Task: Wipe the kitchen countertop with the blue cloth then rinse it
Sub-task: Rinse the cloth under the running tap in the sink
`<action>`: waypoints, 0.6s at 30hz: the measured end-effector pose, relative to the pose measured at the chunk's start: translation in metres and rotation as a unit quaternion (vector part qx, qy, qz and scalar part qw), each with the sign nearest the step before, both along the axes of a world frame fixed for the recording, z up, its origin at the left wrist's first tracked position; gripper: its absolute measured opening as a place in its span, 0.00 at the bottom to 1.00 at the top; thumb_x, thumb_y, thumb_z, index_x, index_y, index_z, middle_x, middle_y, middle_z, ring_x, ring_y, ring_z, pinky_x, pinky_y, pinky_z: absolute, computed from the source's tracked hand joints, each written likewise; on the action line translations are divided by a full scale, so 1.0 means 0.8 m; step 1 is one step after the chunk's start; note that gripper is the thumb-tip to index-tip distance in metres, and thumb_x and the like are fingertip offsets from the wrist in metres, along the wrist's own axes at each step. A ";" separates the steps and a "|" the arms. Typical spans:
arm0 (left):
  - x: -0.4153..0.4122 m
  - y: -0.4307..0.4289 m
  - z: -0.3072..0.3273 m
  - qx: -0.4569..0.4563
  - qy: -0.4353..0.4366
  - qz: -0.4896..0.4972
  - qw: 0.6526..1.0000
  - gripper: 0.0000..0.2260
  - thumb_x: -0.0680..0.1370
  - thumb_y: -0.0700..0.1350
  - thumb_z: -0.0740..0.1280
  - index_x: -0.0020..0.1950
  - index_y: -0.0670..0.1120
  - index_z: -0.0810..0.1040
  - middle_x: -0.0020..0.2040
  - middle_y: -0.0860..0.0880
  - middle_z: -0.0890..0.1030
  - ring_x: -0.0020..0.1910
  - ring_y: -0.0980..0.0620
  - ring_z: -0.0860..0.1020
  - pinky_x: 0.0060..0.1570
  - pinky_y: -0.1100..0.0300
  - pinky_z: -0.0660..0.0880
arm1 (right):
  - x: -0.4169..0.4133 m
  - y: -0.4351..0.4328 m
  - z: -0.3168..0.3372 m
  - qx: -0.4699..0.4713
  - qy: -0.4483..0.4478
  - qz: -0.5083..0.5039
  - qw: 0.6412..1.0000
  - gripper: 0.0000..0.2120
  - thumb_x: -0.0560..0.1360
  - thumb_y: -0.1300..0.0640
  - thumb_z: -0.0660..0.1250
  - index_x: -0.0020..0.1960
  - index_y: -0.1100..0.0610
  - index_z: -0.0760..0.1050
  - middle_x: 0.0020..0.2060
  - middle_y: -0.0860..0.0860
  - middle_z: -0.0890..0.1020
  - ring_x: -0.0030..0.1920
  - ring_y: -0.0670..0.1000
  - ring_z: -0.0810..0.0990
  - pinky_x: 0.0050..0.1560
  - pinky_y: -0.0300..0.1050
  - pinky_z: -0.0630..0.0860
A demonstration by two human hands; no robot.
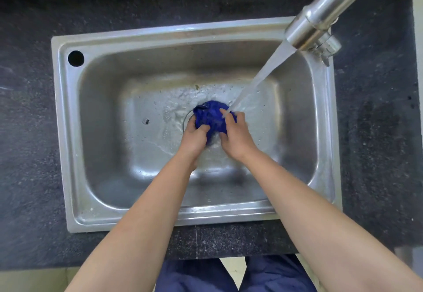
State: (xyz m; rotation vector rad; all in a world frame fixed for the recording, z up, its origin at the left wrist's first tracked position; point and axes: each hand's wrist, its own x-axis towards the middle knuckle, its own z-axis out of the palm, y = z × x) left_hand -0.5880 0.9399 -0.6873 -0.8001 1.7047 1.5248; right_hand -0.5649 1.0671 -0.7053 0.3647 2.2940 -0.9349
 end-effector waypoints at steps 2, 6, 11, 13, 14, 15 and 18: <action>0.004 -0.006 -0.006 0.023 -0.025 0.047 0.998 0.16 0.82 0.38 0.59 0.69 0.48 0.70 0.60 0.45 0.81 0.56 0.45 0.82 0.50 0.52 0.80 | -0.004 -0.006 0.002 -0.065 -0.016 -0.029 0.997 0.23 0.83 0.55 0.60 0.77 0.55 0.62 0.66 0.59 0.70 0.64 0.58 0.73 0.62 0.42 0.67; 0.009 -0.023 -0.020 -0.007 -0.004 0.071 0.997 0.08 0.84 0.39 0.59 0.51 0.44 0.78 0.42 0.45 0.82 0.42 0.49 0.78 0.46 0.54 0.74 | -0.010 -0.004 0.018 -0.139 -0.019 -0.102 0.985 0.13 0.84 0.48 0.58 0.54 0.56 0.75 0.47 0.52 0.78 0.49 0.53 0.76 0.47 0.43 0.65; -0.003 -0.015 -0.001 0.043 -0.047 0.072 0.995 0.08 0.82 0.50 0.63 0.48 0.48 0.78 0.37 0.49 0.83 0.33 0.50 0.79 0.32 0.61 0.73 | -0.015 0.025 0.019 -0.013 -0.026 -0.061 0.998 0.23 0.82 0.41 0.56 0.39 0.55 0.78 0.42 0.58 0.82 0.48 0.59 0.79 0.49 0.49 0.74; -0.009 -0.015 0.005 -0.003 -0.058 0.060 0.997 0.08 0.80 0.53 0.65 0.48 0.50 0.78 0.37 0.51 0.81 0.32 0.51 0.77 0.30 0.64 0.70 | -0.015 0.048 0.015 0.124 -0.007 -0.058 0.991 0.22 0.80 0.39 0.56 0.45 0.55 0.80 0.49 0.58 0.82 0.52 0.61 0.79 0.46 0.47 0.72; -0.010 -0.017 0.007 -0.032 -0.060 0.064 0.996 0.08 0.80 0.54 0.65 0.49 0.50 0.78 0.37 0.51 0.80 0.32 0.52 0.76 0.28 0.66 0.69 | -0.014 0.060 0.014 0.163 0.013 -0.099 0.981 0.22 0.80 0.39 0.56 0.49 0.54 0.80 0.52 0.58 0.82 0.54 0.61 0.79 0.47 0.47 0.71; -0.010 -0.020 0.001 -0.056 -0.061 0.073 0.994 0.09 0.79 0.54 0.64 0.50 0.50 0.77 0.37 0.50 0.79 0.31 0.52 0.73 0.24 0.68 0.67 | -0.013 0.068 0.014 0.169 0.041 -0.163 0.971 0.20 0.80 0.39 0.58 0.55 0.52 0.79 0.56 0.57 0.82 0.57 0.61 0.78 0.50 0.48 0.72; 0.001 -0.027 -0.012 -0.102 -0.062 0.100 0.988 0.20 0.74 0.54 0.69 0.60 0.46 0.72 0.49 0.43 0.78 0.31 0.50 0.70 0.21 0.67 0.67 | -0.011 0.073 0.005 0.135 0.075 -0.245 0.957 0.27 0.81 0.42 0.60 0.77 0.50 0.63 0.70 0.58 0.68 0.69 0.61 0.69 0.67 0.51 0.67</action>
